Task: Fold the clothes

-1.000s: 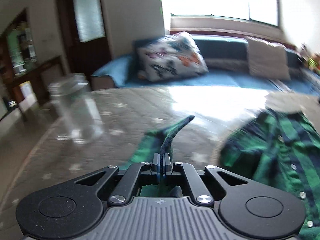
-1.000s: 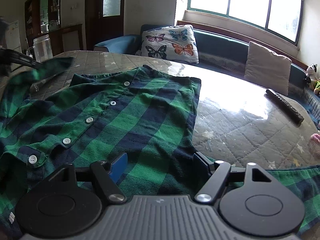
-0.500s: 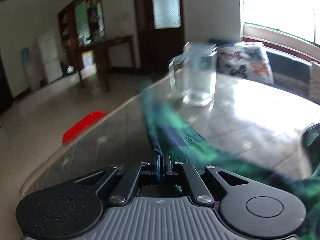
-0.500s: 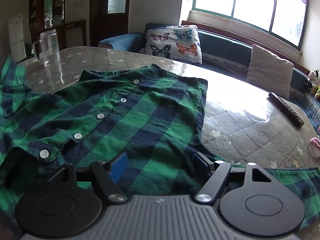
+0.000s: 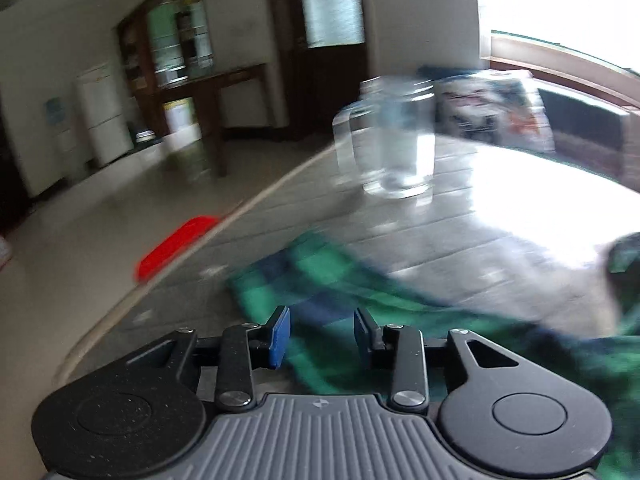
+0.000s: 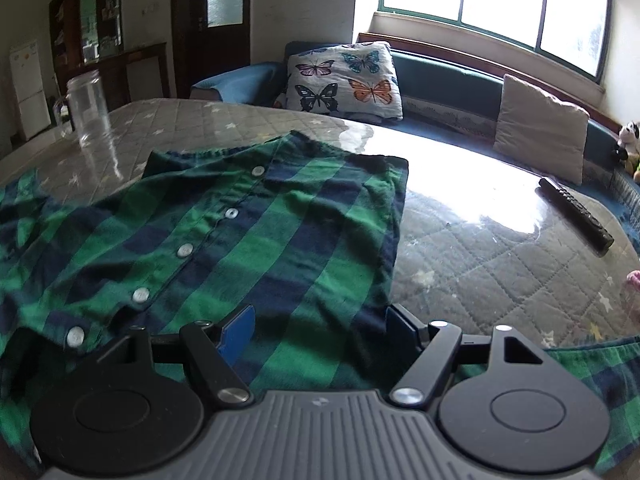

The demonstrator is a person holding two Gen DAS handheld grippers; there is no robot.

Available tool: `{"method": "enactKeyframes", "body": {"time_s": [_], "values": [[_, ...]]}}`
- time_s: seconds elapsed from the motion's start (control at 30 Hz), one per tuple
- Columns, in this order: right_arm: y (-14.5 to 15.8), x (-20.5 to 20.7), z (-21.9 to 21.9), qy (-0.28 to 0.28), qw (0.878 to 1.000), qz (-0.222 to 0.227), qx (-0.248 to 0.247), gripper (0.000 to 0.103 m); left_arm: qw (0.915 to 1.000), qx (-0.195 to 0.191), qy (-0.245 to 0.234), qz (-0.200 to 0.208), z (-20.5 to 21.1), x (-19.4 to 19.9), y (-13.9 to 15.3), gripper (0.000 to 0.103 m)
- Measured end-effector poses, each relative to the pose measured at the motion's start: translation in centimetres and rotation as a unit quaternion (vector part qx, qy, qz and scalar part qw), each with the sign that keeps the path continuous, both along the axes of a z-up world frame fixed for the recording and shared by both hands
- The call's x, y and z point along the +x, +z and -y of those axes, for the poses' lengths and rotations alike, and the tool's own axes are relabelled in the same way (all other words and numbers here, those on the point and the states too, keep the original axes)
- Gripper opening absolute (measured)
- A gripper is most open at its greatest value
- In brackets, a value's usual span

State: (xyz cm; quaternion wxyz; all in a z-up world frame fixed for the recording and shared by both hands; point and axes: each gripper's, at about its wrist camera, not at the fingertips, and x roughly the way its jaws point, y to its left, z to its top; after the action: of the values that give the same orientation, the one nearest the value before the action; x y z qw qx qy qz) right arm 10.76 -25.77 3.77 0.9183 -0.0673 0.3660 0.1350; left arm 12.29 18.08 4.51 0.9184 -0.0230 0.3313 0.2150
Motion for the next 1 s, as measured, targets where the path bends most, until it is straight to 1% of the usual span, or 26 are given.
{"method": "enactKeyframes", "body": {"time_s": [0.13,0.27,0.4,0.47,0.53,0.7,0.83,0.9,1.0], "values": [[0.4,2.0,0.7,-0.009,1.000,-0.002,0.018,0.073,0.9968,-0.025,-0.076,0.002,4.0,2.4,0.5,0.039],[0.9,4.1,1.2,-0.015,0.999,0.000,0.030,0.070,0.9884,-0.048,-0.144,-0.002,8.5,5.9,0.5,0.039],[1.1,6.8,1.8,-0.025,0.999,0.004,0.036,0.067,0.9807,-0.058,-0.186,-0.011,12.0,10.1,0.3,0.039],[1.1,8.3,2.1,-0.030,0.999,0.001,0.040,0.066,0.9785,-0.062,-0.196,-0.019,13.2,12.2,0.1,0.037],[0.9,9.7,2.4,-0.036,0.998,-0.004,0.045,0.062,0.9774,-0.065,-0.200,-0.027,14.0,14.1,-0.3,0.037],[-0.1,13.9,3.4,-0.059,0.996,-0.018,0.060,0.056,0.9722,-0.099,-0.206,-0.051,14.9,18.2,-1.9,0.038],[-1.0,16.7,3.8,-0.070,0.995,-0.029,0.067,0.054,0.9676,-0.108,-0.217,-0.073,14.9,19.9,-3.5,0.039],[-1.4,17.8,3.9,-0.074,0.994,-0.030,0.070,0.053,0.9656,-0.108,-0.223,-0.077,15.0,19.9,-3.7,0.037],[-1.8,18.9,3.8,-0.075,0.994,-0.029,0.074,0.052,0.9630,-0.103,-0.235,-0.083,15.2,20.1,-3.9,0.037]]}}
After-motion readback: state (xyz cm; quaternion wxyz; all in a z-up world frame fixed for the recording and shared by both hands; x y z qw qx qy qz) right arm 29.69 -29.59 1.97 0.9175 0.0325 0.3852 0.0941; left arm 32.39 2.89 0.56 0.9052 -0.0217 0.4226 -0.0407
